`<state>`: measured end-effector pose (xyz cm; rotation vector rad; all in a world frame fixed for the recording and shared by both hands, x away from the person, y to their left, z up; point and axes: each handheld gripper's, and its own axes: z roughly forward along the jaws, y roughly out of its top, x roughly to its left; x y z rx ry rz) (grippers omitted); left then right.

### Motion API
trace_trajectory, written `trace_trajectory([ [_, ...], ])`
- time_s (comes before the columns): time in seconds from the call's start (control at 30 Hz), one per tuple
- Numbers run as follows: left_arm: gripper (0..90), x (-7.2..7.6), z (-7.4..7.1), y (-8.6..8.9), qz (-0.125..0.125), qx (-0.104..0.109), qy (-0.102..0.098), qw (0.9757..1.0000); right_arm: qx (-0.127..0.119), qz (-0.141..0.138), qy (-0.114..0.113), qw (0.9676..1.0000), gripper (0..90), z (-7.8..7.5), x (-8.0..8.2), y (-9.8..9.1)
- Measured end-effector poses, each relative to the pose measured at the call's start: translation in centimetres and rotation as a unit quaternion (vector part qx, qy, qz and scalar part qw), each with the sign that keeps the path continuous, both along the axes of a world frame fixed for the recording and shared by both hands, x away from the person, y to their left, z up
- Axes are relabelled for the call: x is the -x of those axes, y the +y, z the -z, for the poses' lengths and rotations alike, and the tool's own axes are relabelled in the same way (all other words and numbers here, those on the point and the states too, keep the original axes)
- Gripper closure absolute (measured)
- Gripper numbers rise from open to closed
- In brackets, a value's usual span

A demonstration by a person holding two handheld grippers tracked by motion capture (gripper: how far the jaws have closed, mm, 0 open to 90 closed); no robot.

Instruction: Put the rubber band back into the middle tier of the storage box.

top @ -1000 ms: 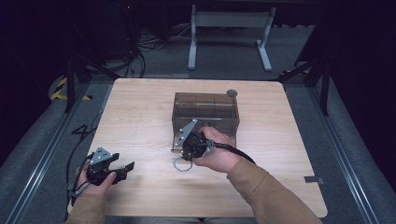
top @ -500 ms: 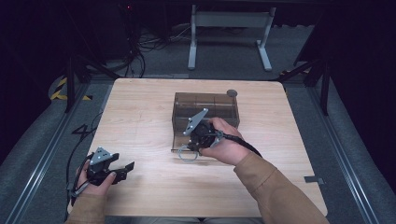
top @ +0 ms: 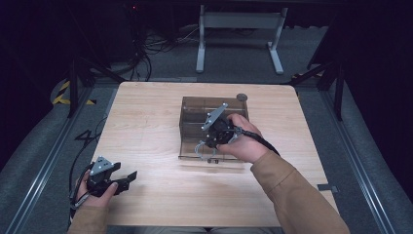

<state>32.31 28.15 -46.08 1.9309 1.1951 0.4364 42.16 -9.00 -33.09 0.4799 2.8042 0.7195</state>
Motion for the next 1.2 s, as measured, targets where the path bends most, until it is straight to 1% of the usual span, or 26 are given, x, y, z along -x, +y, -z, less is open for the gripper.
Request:
trace_trajectory([
  [0.1,26.5,0.1,0.0,0.0,-0.001,0.001,0.000,1.0000,0.005,0.009,-0.001,0.9999,86.3,0.0,-0.4,-0.3],
  [0.17,26.5,0.1,0.0,0.0,-0.001,0.001,-0.001,1.0000,0.011,0.010,-0.001,0.9999,86.3,0.0,-0.6,-0.4],
  [0.43,26.5,0.0,0.0,0.0,0.001,0.001,0.000,1.0000,0.018,0.019,-0.001,0.9997,86.3,-0.1,-1.2,-0.7],
  [0.57,26.5,0.0,0.0,0.0,0.001,0.000,0.000,1.0000,0.028,0.025,-0.004,0.9993,86.3,-0.2,-1.7,-1.0],
  [0.6,26.5,0.0,0.0,0.0,0.000,0.000,0.000,1.0000,0.034,0.027,-0.004,0.9990,86.3,-0.2,-1.9,-1.0],
  [0.7,26.5,0.0,0.0,0.0,0.001,0.000,0.000,1.0000,0.037,0.029,-0.006,0.9989,86.3,-0.2,-2.0,-1.1],
  [0.87,26.5,0.0,0.0,0.1,0.001,0.000,0.001,1.0000,0.045,0.032,-0.004,0.9985,86.3,0.1,-2.3,-1.3],
  [0.9,26.5,0.0,0.0,0.1,0.001,0.000,0.001,1.0000,0.045,0.035,-0.003,0.9983,86.3,0.1,-2.3,-1.3],
  [1.03,26.5,-0.1,0.0,0.0,0.002,0.000,0.000,1.0000,0.047,0.035,-0.004,0.9983,86.3,0.3,-2.4,-1.3],
  [1.13,26.5,-0.1,0.0,-0.1,0.002,-0.001,-0.001,1.0000,0.053,0.032,-0.006,0.9981,86.3,0.6,-2.4,-1.2],
  [1.2,26.5,-0.1,0.0,-0.1,0.001,0.001,0.000,1.0000,0.063,0.032,-0.004,0.9975,86.2,1.1,-2.5,-1.1],
])
